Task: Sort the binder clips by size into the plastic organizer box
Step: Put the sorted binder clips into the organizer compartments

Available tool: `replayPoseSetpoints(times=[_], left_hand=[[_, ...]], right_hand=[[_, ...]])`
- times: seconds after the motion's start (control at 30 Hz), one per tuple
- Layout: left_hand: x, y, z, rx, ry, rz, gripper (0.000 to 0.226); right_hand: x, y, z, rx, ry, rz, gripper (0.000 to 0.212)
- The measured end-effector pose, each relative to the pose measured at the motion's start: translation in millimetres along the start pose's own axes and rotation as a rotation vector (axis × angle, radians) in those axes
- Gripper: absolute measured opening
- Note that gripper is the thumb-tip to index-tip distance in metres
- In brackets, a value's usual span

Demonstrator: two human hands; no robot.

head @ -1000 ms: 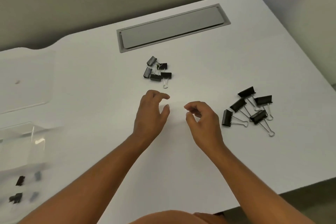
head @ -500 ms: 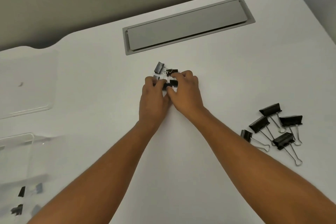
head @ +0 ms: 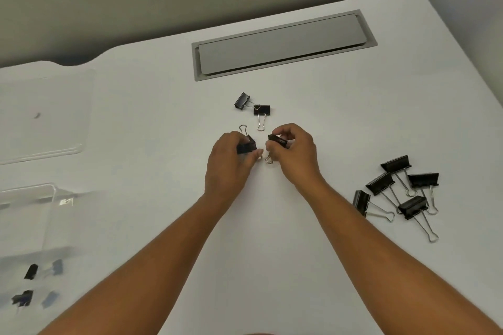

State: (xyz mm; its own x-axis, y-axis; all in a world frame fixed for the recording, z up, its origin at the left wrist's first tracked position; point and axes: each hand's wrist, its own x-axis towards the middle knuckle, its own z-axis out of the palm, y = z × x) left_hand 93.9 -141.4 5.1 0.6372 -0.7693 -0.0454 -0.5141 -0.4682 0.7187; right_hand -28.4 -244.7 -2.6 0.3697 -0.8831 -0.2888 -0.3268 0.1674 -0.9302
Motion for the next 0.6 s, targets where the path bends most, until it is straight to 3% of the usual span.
replayPoseSetpoints(times=[0.13,0.33,0.5,0.6], left_hand=[[-38,3,-16,-0.158,0.062,-0.111,0.021],[-93,-2,-54,-0.386,0.113,-0.313,0.02],[-115,-12,-85,-0.473,0.099,-0.386,0.029],[-124,-23,-104,-0.554,0.09,-0.391,0.033]], right_hand=[[-34,3,-5,0.094,0.02,0.113,0.026],[-51,-2,17,-0.165,-0.008,-0.025,0.02],[-35,-6,38,-0.541,-0.073,-0.123,0.063],[-26,-7,45,-0.655,-0.05,-0.115,0.065]])
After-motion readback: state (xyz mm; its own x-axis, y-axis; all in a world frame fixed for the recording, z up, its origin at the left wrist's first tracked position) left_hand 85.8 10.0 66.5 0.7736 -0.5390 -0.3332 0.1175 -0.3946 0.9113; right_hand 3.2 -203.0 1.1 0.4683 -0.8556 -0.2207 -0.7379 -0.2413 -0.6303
